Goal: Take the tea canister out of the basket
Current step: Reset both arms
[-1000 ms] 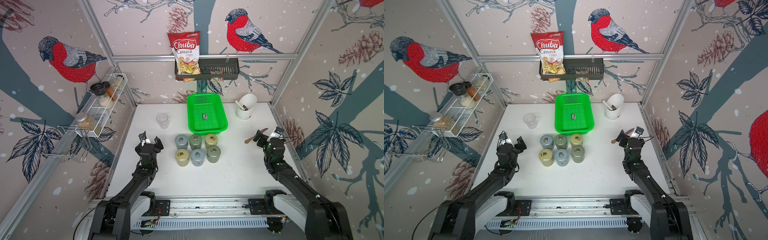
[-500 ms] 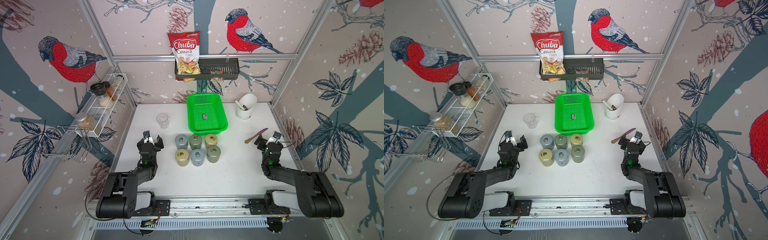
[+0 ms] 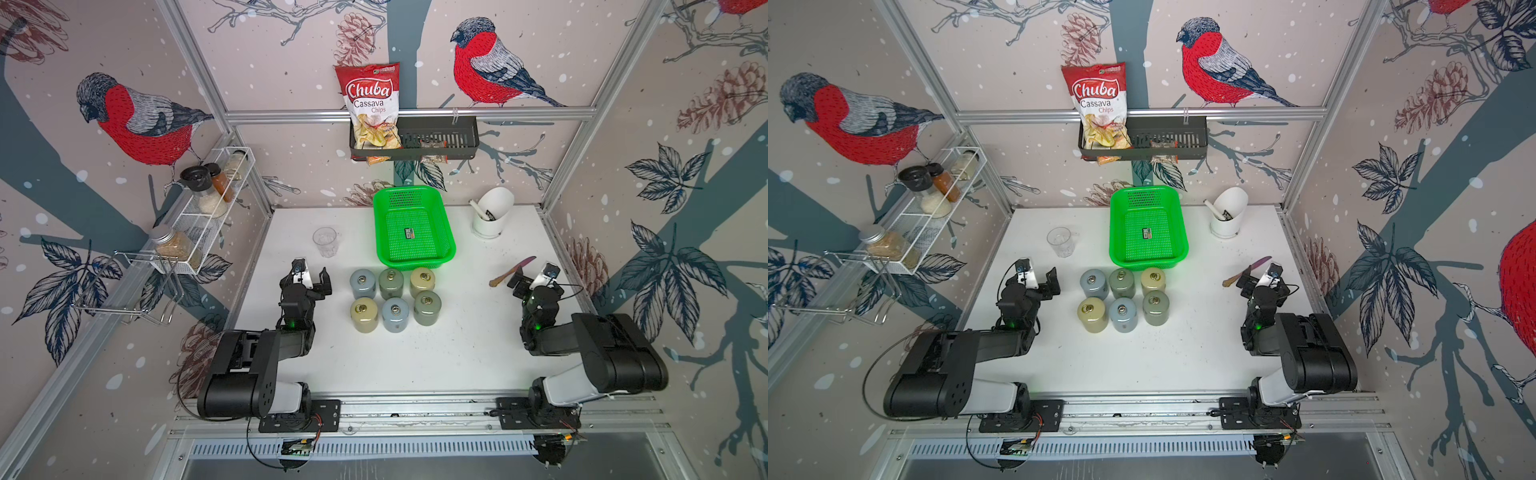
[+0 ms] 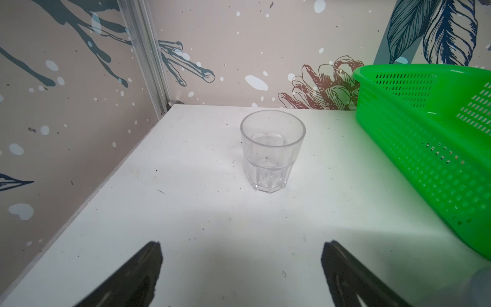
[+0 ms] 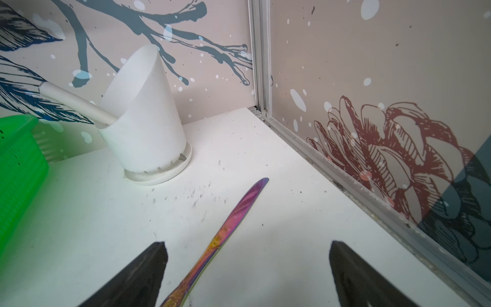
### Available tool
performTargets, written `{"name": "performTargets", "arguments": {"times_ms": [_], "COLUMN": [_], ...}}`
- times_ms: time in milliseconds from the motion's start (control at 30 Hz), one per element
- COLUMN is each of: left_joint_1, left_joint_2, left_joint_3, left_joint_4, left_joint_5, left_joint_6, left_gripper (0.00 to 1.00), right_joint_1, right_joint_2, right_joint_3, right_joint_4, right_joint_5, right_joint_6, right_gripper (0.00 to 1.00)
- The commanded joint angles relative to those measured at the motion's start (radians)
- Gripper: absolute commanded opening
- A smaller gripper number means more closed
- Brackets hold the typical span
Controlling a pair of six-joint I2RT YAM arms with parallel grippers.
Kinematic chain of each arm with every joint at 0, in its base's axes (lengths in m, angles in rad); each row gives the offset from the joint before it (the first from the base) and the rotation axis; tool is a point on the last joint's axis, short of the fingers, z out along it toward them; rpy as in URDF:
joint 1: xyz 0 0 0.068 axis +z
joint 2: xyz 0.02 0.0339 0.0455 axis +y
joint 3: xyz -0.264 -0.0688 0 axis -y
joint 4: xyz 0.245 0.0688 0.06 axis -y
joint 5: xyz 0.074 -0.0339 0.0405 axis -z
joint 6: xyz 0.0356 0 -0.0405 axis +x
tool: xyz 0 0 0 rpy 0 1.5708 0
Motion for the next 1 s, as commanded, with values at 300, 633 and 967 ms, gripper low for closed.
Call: {"name": "performTargets", "arguments": {"times_ms": [300,633,967], "left_joint_1": [0.003,0.000,-0.009], "left_joint_2": [0.089,0.093,0.091], "left_joint_3": [0.018,0.022,0.023], "left_joint_4": [0.132,0.128,0.125], "left_joint_5": [-0.002,-0.004,-0.020], "left_joint_6": [-0.010,-0.007,0.000], "left_gripper": [0.98,0.98,0.98], "right_joint_1": [0.015,0.016,0.015], "right_joint_2": [0.000,-0.001,0.000], "right_joint_3": [0.007,0.007,0.007], "right_joint_4": [0.037,0.036,0.037], "right_joint_5": [0.032,0.034,0.034], "right_joint_6": [-0.018,-0.017,-0.019], "right_gripper": [1.00,1.00,1.00]}}
